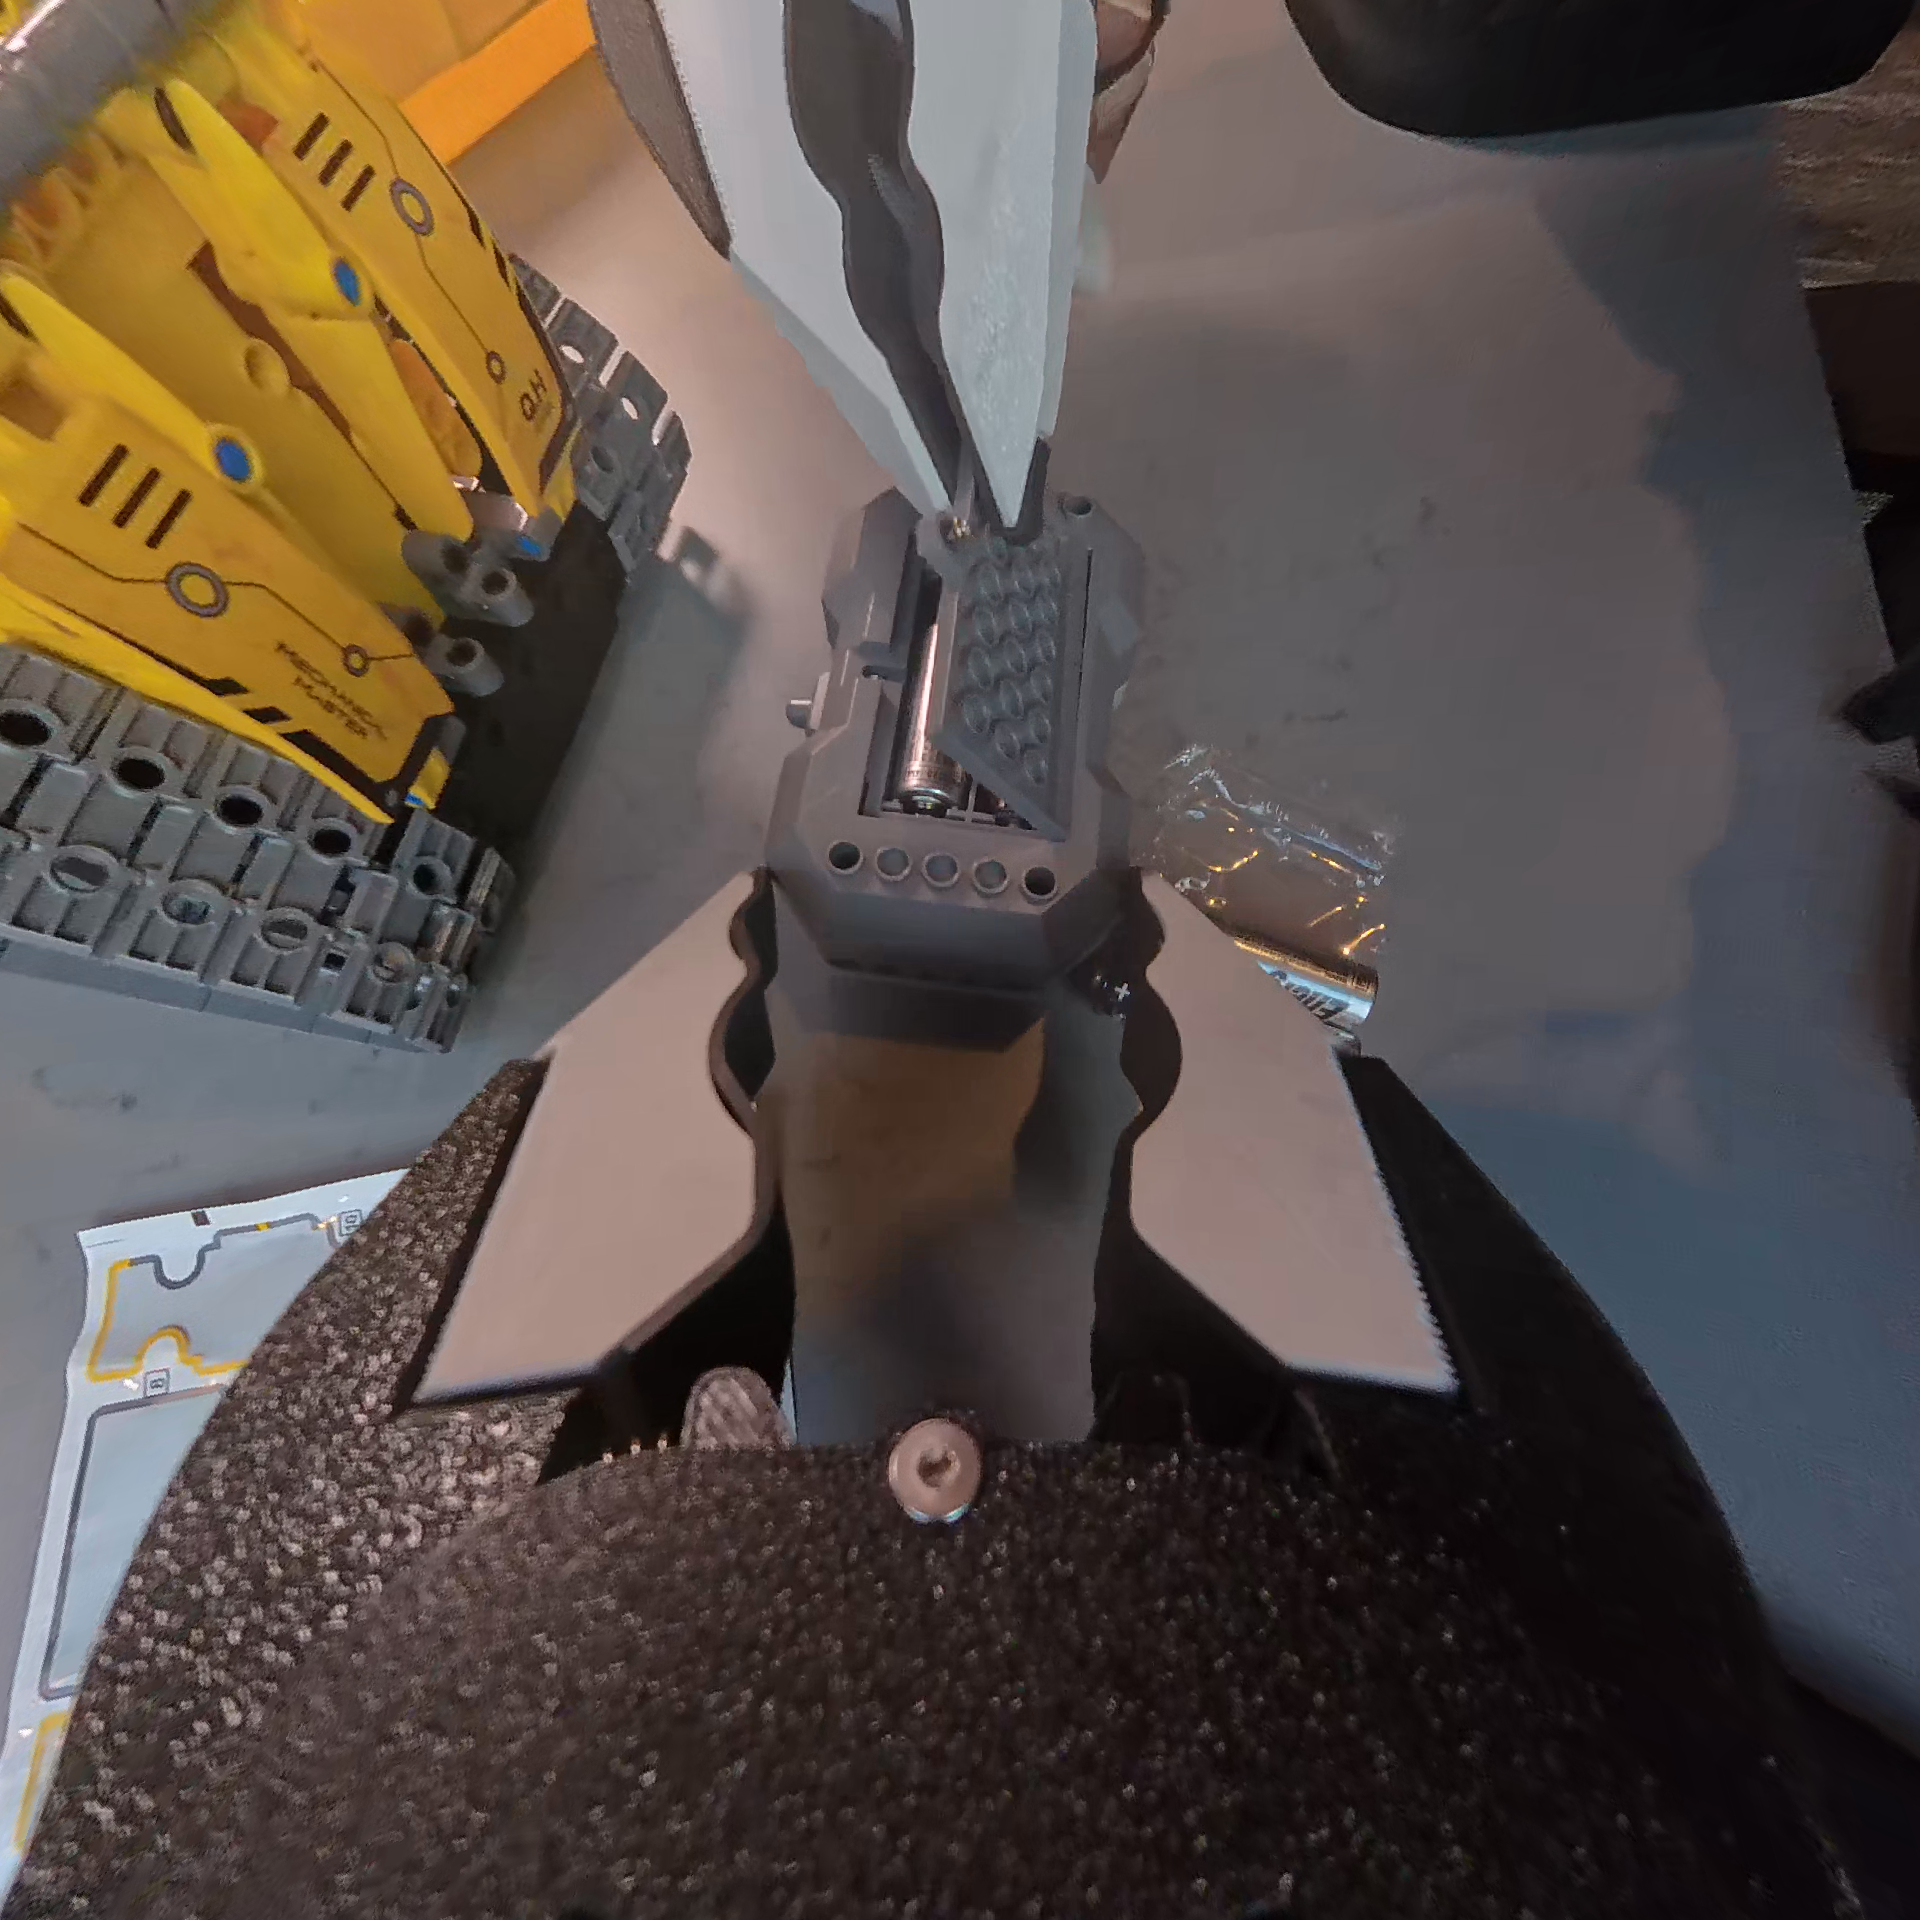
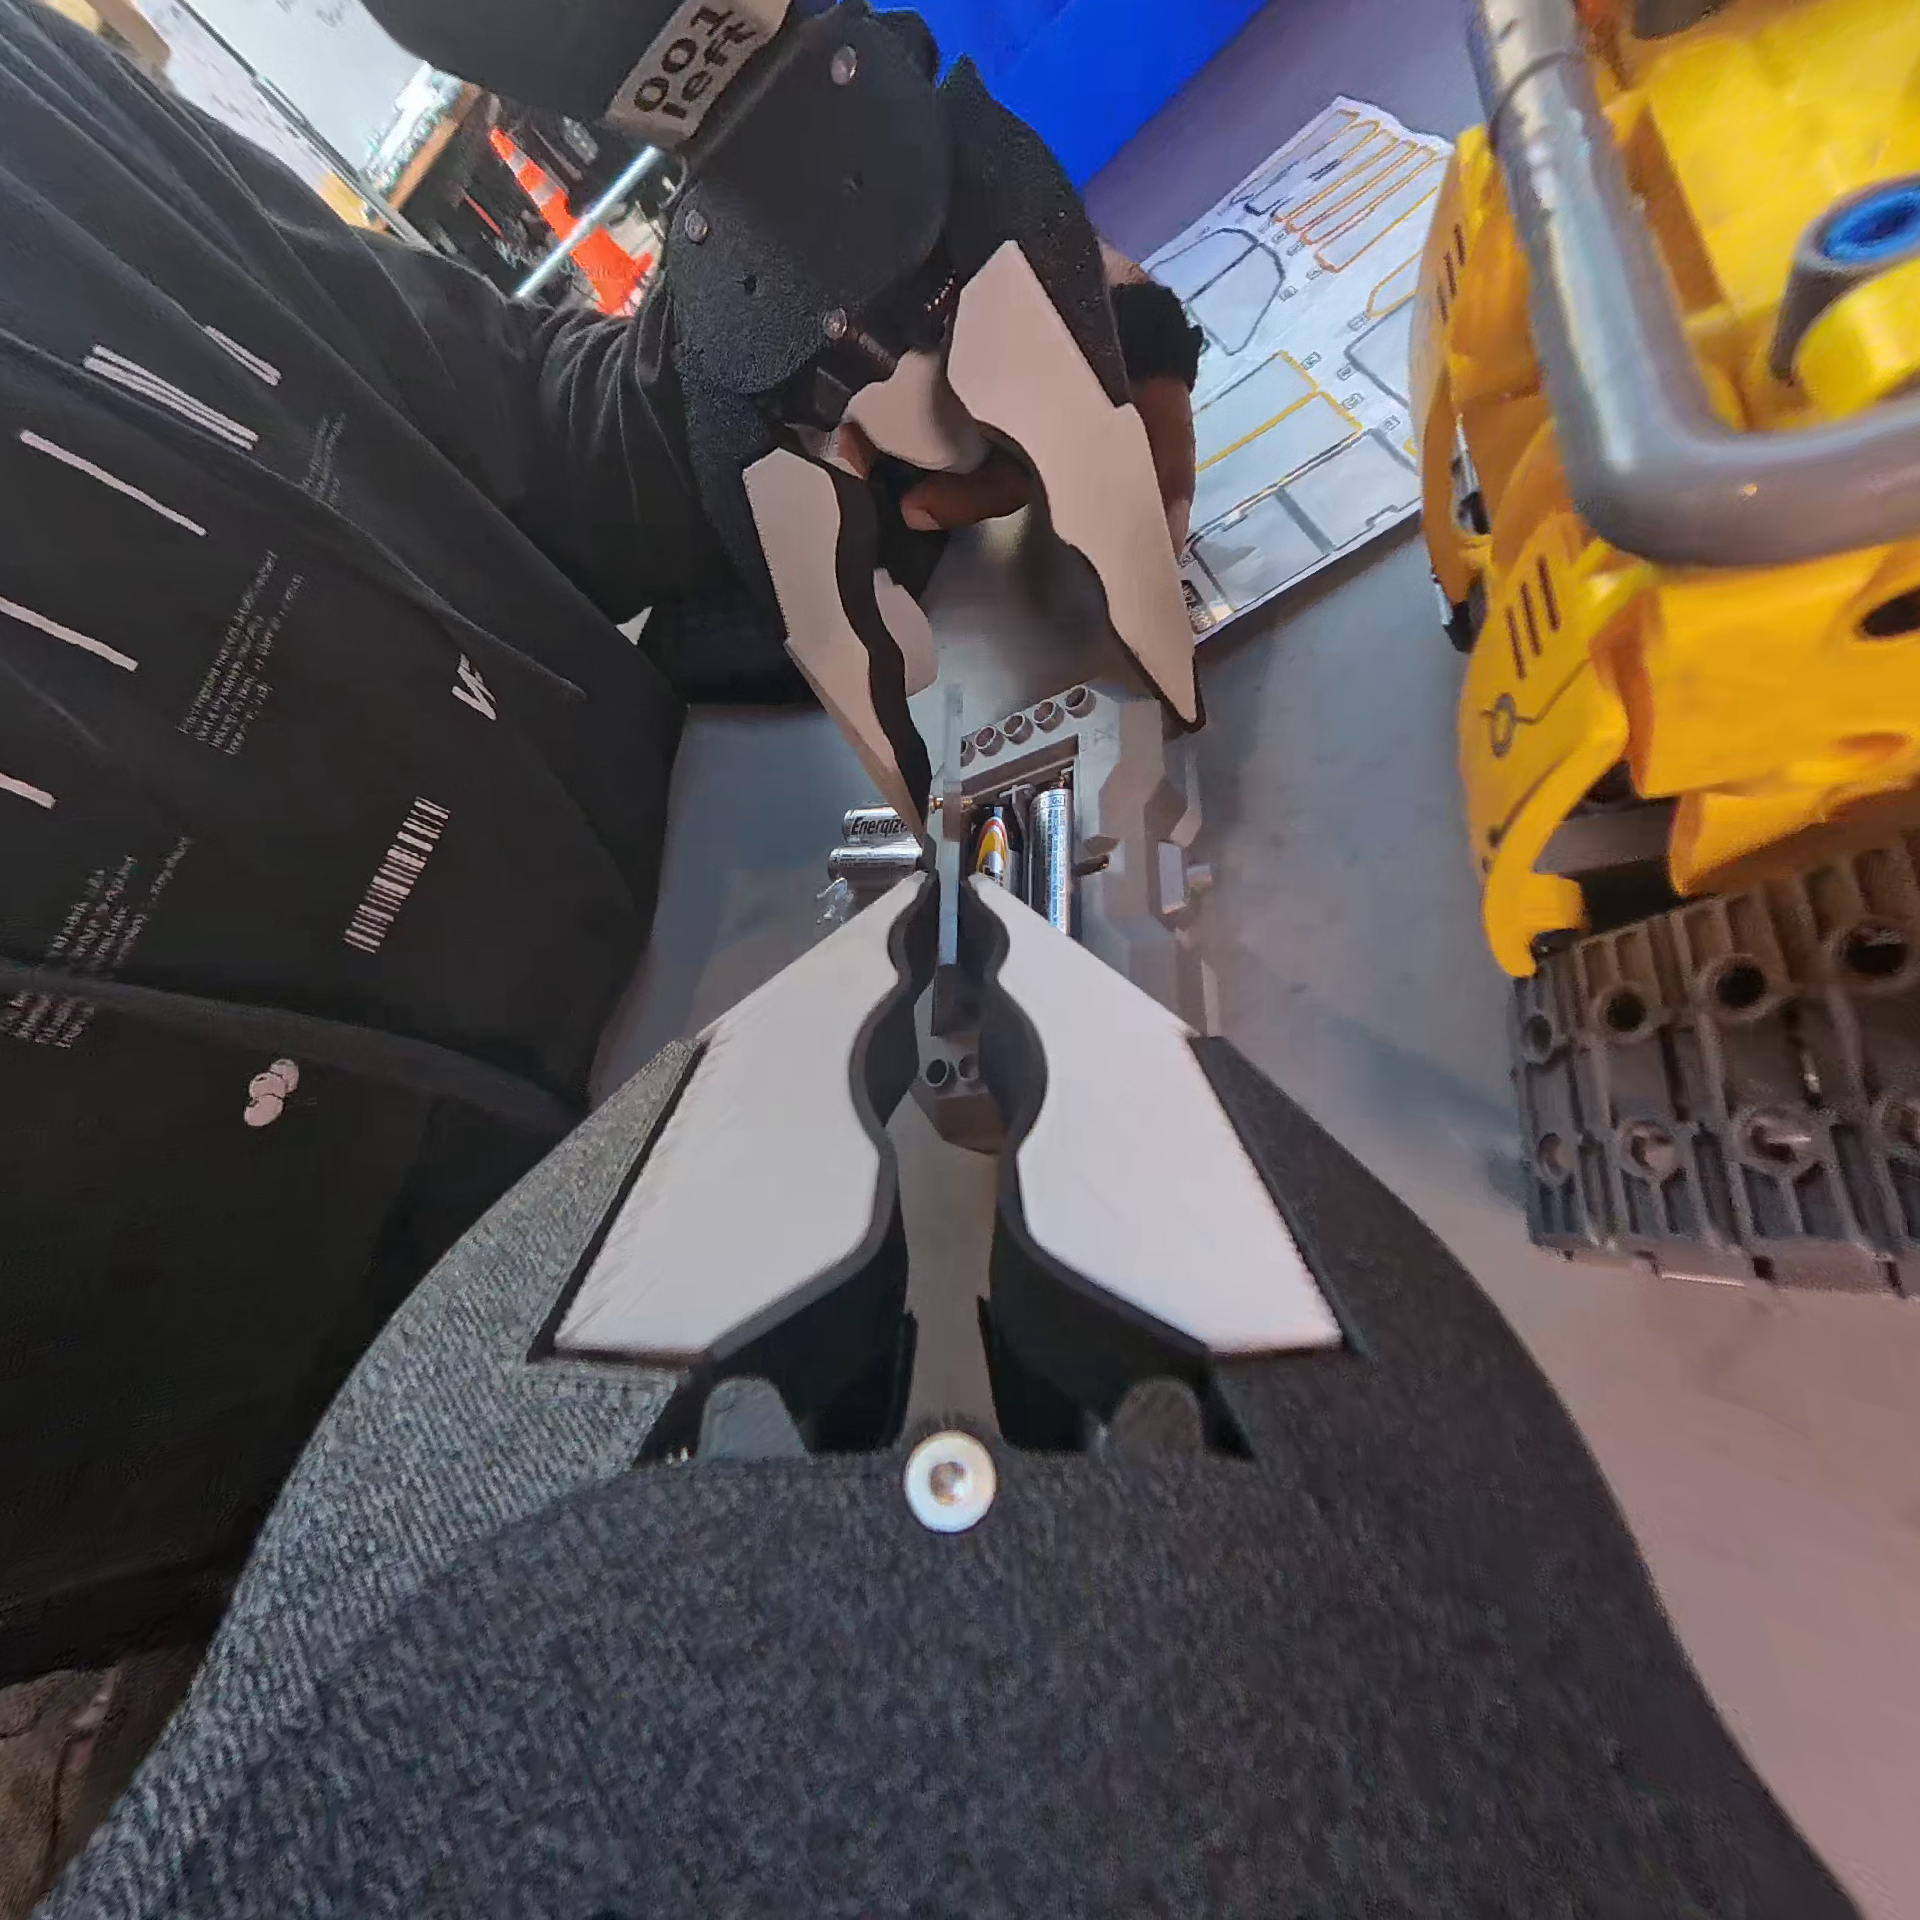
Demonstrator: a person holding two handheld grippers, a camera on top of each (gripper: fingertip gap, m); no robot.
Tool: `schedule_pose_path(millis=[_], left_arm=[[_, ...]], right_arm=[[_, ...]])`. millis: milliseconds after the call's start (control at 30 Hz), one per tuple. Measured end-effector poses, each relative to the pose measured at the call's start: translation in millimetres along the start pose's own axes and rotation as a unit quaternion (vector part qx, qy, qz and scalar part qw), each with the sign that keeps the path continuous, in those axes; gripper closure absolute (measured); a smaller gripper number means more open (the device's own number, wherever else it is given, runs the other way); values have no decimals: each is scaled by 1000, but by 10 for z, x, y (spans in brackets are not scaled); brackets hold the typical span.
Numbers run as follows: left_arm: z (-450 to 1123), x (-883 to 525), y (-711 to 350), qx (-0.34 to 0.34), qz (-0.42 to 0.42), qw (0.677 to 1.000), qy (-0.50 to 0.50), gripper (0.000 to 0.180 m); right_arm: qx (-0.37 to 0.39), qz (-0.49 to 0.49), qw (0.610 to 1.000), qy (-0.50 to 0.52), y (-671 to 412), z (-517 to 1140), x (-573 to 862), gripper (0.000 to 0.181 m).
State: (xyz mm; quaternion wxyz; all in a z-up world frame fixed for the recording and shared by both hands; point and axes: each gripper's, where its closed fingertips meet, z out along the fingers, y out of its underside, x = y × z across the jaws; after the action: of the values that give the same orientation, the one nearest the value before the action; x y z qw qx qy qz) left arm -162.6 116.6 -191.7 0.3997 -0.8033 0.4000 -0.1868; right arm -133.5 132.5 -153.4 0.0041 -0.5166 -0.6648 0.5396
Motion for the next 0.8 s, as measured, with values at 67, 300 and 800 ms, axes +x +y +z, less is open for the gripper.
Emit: schedule_pose_path(millis=[67, 300, 800], left_arm=[[2, -1, -1, 0, 8, 1000, -9, 114], [13, -1, -9, 8, 22, 999, -24, 114], [8, -14, -9, 11, 18, 999, -24, 114]], right_arm=[[14, 26, 1000, -11, 6, -1, 4, 178], [20, 69, 997, -10, 39, -4, 60, 177], [-48, -25, 995, 84, 34, -70, 177, 166]])
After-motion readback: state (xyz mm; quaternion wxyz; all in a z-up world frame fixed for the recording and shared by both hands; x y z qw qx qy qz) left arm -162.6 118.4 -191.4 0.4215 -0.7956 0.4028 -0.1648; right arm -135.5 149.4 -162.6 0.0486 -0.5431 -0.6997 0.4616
